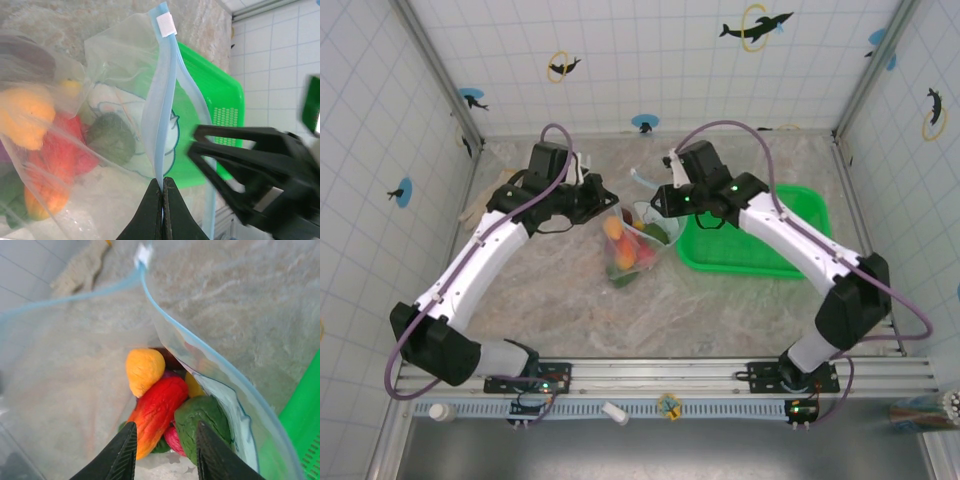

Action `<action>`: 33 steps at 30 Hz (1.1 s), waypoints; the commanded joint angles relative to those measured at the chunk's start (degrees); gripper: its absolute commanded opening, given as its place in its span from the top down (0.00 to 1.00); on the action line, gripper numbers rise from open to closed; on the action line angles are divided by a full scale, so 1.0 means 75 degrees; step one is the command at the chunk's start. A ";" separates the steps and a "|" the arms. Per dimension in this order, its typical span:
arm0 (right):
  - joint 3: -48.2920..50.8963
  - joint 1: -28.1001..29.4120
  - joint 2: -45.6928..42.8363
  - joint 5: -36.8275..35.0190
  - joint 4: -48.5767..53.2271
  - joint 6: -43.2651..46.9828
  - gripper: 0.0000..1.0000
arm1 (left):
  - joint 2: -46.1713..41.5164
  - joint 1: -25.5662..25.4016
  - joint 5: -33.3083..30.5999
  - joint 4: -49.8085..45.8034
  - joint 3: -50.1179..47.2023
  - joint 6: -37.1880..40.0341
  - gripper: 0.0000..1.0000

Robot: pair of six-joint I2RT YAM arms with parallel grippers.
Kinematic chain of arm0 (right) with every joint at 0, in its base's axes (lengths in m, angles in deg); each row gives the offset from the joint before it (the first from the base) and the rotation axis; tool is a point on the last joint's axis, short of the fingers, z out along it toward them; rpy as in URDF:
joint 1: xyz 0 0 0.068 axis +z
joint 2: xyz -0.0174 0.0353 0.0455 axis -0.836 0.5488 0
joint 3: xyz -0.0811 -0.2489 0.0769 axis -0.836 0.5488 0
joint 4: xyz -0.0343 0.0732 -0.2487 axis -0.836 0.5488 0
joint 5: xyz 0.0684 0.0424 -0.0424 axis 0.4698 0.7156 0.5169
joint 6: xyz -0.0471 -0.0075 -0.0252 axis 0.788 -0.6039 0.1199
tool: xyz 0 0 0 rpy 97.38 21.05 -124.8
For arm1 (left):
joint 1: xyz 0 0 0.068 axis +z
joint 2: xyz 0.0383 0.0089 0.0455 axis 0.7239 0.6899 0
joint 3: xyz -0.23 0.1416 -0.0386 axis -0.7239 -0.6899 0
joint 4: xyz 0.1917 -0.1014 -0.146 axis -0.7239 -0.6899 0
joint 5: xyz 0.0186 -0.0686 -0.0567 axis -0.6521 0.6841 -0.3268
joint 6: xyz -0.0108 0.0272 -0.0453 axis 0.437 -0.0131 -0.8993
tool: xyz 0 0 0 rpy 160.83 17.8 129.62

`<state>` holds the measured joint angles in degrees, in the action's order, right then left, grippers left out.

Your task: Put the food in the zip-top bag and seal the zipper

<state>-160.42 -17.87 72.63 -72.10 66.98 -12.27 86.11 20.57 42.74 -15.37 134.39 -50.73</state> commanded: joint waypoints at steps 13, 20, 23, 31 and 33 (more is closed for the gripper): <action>0.2374 -0.0914 -0.3333 -0.1456 0.2138 -0.0787 0.62 | -0.0726 0.0114 -0.1225 -0.0354 -0.0263 0.0153 1.00; 0.3761 -0.0862 -0.4304 -0.1515 0.4323 -0.1596 0.58 | -0.0770 0.0120 -0.1230 -0.0095 -0.0503 0.0218 1.00; 0.4552 -0.0953 -0.4458 -0.1714 0.4442 -0.1643 0.50 | -0.0776 0.0121 -0.1146 0.0148 -0.0725 0.0177 1.00; 0.5371 -0.2103 -0.3513 -0.2129 0.2402 -0.0818 0.37 | -0.0705 0.0117 -0.1006 0.0433 -0.0800 0.0112 1.00; 0.5261 -0.2366 -0.3007 -0.2205 0.1706 -0.0757 0.36 | -0.0711 0.0123 -0.0986 0.0441 -0.0820 0.0124 1.00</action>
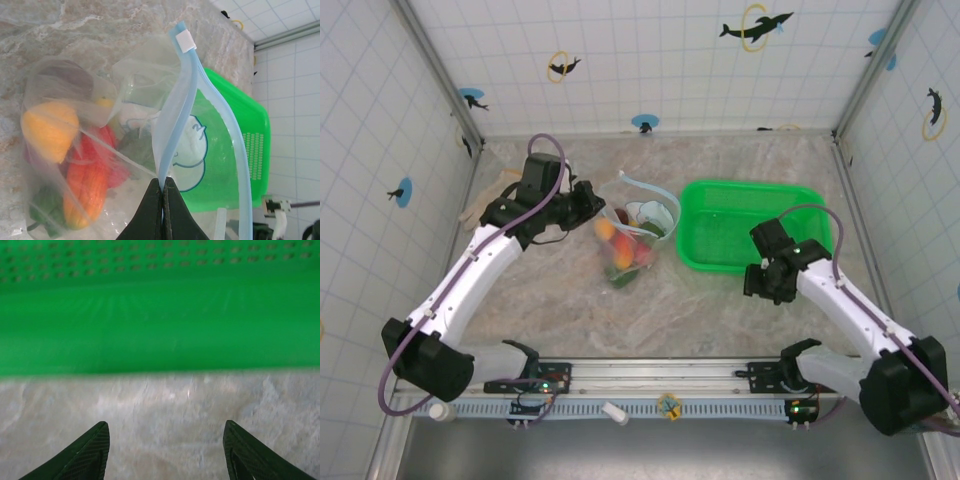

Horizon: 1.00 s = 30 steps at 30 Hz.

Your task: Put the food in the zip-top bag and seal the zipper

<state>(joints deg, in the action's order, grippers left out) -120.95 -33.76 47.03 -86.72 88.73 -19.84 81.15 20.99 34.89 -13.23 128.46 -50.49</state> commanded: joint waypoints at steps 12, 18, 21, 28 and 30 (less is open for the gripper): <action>-0.2974 -0.0915 0.3396 -0.0367 -0.2887 -0.0349 0.24 | -0.0085 0.0067 0.0719 0.0434 -0.0309 -0.0040 1.00; -0.4000 -0.0381 0.2803 0.0984 -0.3064 0.0097 0.26 | -0.0039 0.0068 0.1022 0.0821 -0.0381 -0.0083 1.00; -0.4025 -0.0004 0.2491 0.2650 -0.4103 0.0065 0.26 | 0.0044 0.0059 0.1297 0.1089 -0.0440 -0.0107 1.00; -0.5845 0.1231 0.3902 0.3734 -0.2930 0.1318 0.22 | 0.0085 0.0059 0.1603 0.1457 -0.0616 -0.0185 1.00; -0.6087 0.1417 0.4184 0.3261 -0.2836 0.1589 0.22 | 0.0074 0.0060 0.1648 0.1506 -0.0665 -0.0210 1.00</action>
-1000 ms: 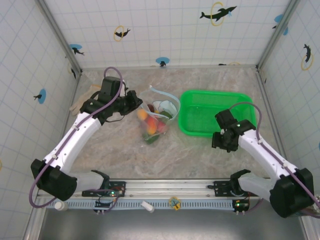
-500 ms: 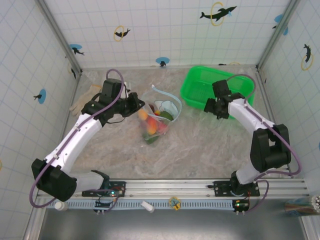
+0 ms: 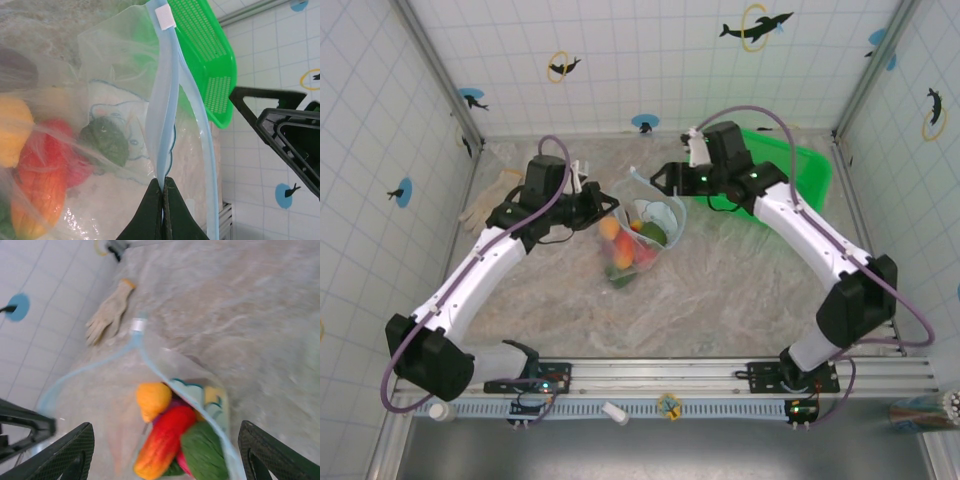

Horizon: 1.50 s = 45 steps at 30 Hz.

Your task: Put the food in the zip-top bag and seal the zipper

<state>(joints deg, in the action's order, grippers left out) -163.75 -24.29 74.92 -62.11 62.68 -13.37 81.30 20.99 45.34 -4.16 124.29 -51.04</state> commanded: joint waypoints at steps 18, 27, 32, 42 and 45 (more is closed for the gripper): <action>-0.2278 0.0586 0.1811 -0.1645 0.1014 0.1272 0.49 | -0.0432 0.0068 0.0481 0.0695 -0.0252 -0.0256 1.00; -0.0947 0.0319 0.0327 -0.1731 0.1292 0.1161 0.40 | -0.0761 0.0038 0.0438 0.1361 -0.0864 -0.0734 1.00; -0.0257 0.0270 -0.0368 -0.1038 0.1799 0.0226 0.35 | -0.0633 0.0030 0.0424 0.1605 -0.1035 -0.0822 1.00; -0.0409 -0.0269 0.0508 -0.0431 0.1875 0.0659 0.19 | -0.0432 -0.0119 0.0632 0.1902 -0.1228 -0.0805 1.00; -0.0574 -0.0263 0.1088 -0.0584 0.1749 0.0948 0.18 | -0.0495 -0.0119 0.0668 0.1904 -0.1330 -0.0785 1.00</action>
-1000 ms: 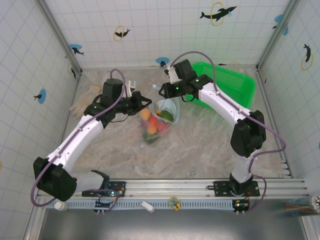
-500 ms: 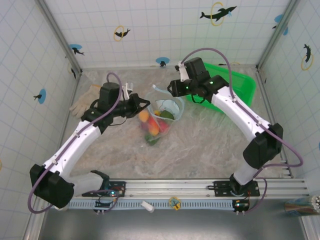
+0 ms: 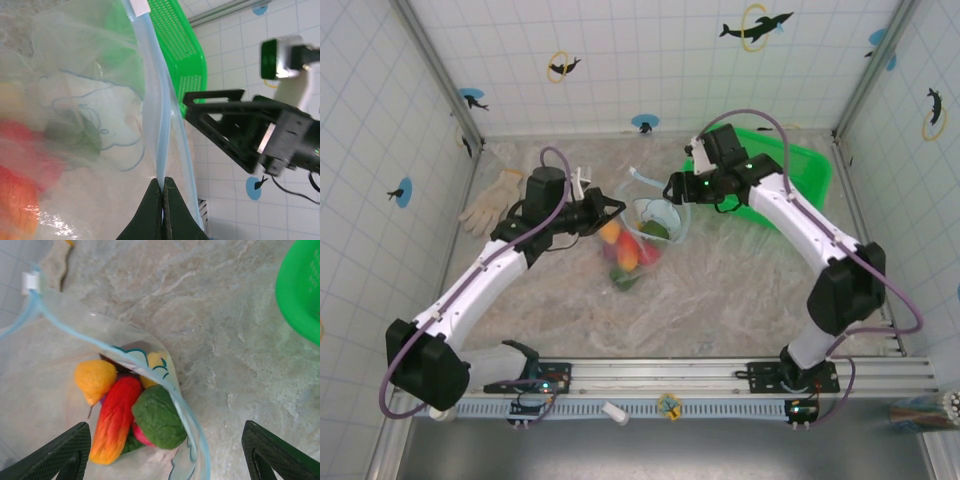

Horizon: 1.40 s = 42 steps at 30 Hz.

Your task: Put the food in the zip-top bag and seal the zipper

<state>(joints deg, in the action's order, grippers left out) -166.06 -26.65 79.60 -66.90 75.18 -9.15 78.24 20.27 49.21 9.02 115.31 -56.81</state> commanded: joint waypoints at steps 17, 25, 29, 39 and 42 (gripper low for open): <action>-0.2783 0.0863 0.1696 0.0418 -0.0428 0.1026 0.95 | 0.0092 -0.0578 0.0052 0.1208 0.0101 -0.0217 1.00; -0.1862 0.1341 0.0815 0.0073 -0.0463 0.1490 1.00 | 0.0266 -0.1019 -0.0937 0.2102 0.0119 -0.0054 0.84; -0.0872 0.1541 0.0091 -0.0410 -0.0824 0.1980 1.00 | 0.0068 -0.1040 -0.1057 0.1835 0.0044 0.0152 0.63; 0.1589 0.0950 -0.1593 0.1682 -0.3453 0.2362 1.00 | -0.1854 -0.1034 -0.1992 0.0384 -0.0060 0.2735 0.45; 0.2031 0.0682 -0.1861 0.2245 -0.4235 0.2311 1.00 | -0.2462 -0.1033 -0.2377 0.0354 -0.0180 0.3801 0.43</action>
<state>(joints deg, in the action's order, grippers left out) -152.75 -20.16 68.67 -57.00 54.22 7.42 62.64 12.66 35.15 14.38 114.39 -40.11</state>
